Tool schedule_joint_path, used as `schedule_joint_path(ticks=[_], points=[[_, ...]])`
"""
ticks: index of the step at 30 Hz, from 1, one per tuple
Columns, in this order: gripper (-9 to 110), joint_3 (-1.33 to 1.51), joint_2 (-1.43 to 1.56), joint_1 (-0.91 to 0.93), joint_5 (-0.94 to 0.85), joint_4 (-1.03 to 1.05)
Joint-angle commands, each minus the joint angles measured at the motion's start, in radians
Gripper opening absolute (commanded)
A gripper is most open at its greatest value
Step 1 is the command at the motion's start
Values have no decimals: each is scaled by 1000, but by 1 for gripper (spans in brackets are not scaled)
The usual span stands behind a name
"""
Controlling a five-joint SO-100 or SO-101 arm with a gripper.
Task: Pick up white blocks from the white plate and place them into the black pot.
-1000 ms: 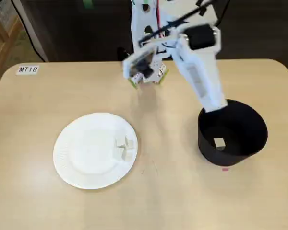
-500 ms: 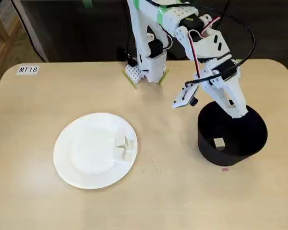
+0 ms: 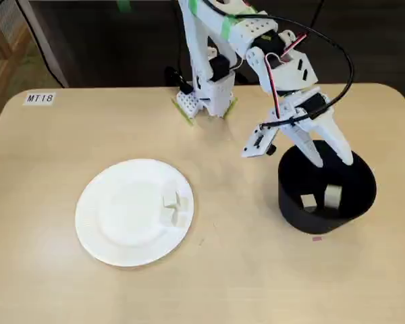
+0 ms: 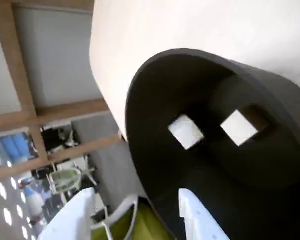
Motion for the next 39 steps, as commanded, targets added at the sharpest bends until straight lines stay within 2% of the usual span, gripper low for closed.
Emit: schedule_joint_path(ticks=[1, 7, 11, 14, 19, 25, 28, 31, 33, 39], points=[[-2, -66, 87, 60, 3, 123], [-2, -129, 287, 316, 21, 442], [-2, -126, 331, 515, -83, 552], [-2, -66, 336, 624, -129, 560], [-2, -41, 224, 703, -199, 514], [-2, -32, 152, 785, -485, 471], [-2, -31, 143, 825, -557, 454], [-2, -15, 153, 884, -328, 408], [-2, -5, 172, 900, -107, 400], [-2, -5, 129, 850, 491, 367]])
